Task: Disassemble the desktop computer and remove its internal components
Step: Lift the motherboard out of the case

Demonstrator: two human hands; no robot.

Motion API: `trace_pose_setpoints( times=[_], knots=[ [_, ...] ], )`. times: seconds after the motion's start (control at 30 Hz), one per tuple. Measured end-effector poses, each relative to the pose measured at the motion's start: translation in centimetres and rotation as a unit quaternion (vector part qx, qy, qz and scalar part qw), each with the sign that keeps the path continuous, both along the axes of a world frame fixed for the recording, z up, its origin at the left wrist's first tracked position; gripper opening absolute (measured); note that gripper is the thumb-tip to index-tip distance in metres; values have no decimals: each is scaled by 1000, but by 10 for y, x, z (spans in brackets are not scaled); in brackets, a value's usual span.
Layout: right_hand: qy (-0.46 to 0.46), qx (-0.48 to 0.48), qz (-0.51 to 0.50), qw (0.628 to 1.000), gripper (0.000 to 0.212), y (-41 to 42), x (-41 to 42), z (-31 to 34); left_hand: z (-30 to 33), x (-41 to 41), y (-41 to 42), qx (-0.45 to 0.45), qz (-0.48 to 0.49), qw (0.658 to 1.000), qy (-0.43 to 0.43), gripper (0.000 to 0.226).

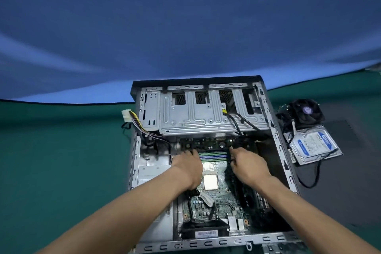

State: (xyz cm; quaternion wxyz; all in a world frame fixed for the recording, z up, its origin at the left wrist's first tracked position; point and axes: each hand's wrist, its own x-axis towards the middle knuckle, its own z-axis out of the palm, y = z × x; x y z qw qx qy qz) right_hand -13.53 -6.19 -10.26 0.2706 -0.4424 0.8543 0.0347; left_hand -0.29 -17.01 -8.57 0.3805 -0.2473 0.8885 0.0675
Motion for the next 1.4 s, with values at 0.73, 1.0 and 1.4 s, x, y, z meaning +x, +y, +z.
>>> trace_pose_setpoints(
  times=[0.73,1.0,1.4],
  knots=[
    [56,31,-48,997,65,6,27,-5,-2,8,7,-54,-133,988,-55,61],
    [-10,25,-74,997,34,-9,14,3,-1,-5,-5,1,62,995,80,30],
    [-60,-26,-149,987,37,-3,15,-9,-29,-27,-40,9,-54,995,83,23]
  ],
)
